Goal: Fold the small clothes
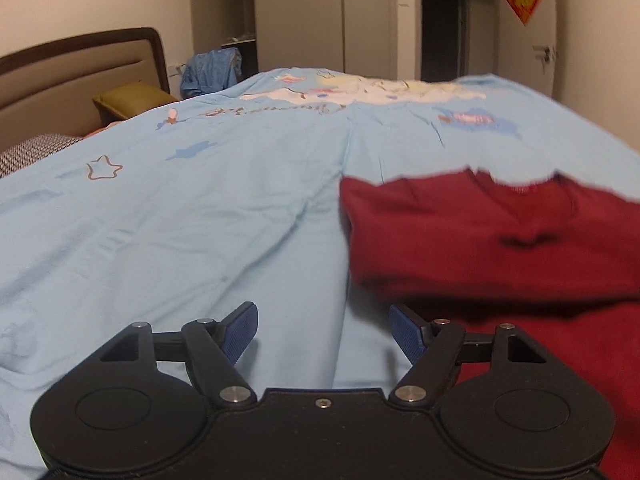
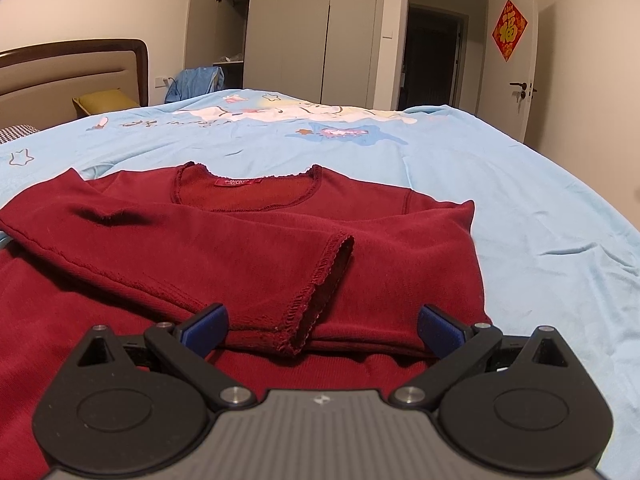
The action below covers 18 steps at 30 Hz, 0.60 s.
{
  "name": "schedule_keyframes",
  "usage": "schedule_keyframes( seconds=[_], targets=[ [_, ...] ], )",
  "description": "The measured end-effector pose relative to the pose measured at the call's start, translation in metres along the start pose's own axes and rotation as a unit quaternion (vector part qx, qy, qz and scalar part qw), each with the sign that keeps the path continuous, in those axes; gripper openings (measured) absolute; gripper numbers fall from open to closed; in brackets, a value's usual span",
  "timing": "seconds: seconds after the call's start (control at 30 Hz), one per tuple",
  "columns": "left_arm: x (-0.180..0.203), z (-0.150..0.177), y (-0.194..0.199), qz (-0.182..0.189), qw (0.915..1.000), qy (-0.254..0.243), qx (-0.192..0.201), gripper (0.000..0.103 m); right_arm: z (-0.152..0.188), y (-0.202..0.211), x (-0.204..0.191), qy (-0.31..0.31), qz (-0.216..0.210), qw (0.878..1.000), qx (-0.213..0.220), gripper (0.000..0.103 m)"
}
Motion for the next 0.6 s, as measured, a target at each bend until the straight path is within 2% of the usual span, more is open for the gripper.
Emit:
schedule_keyframes(
  seconds=[0.07,0.13,0.33,0.43,0.47,0.5,0.6],
  targets=[
    [0.006,0.006,-0.008,-0.009,0.9997,-0.019,-0.009,0.074,0.000,0.000,-0.001,0.002,0.002,1.000,0.000,0.103],
    [0.011,0.004,-0.014,-0.021,0.9993,-0.031,0.001,0.073,0.001,0.000,0.000,0.003,0.002,1.000,0.000,0.103],
    [0.015,-0.012,-0.022,-0.047,0.9980,-0.029,0.031,0.064,0.002,-0.001,0.001,0.002,0.001,1.000,0.000,0.103],
    [0.022,-0.014,-0.021,-0.041,0.9969,-0.051,0.044,0.042,0.002,-0.001,0.001,0.002,0.001,1.000,0.000,0.103],
    [0.025,-0.014,-0.020,-0.036,0.9966,-0.057,0.046,0.030,0.002,-0.001,0.001,0.002,0.001,1.000,0.000,0.103],
    [0.026,-0.013,-0.020,-0.034,0.9964,-0.061,0.047,0.023,0.002,-0.001,0.001,0.002,0.001,1.000,0.000,0.103],
    [0.028,-0.014,-0.017,-0.035,0.9957,-0.066,0.056,0.013,0.002,-0.001,0.001,0.003,0.001,1.000,0.000,0.103]
  ],
)
Point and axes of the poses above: each gripper's, at about its wrist camera, not at the fingertips, and y roughly against the way its jaws point, x to its right, z to its underside, the point moved 7 cm from there along -y, roughly the way its jaws point, and after that the axes turned 8 degrees about -x, right-handed, at the moved point
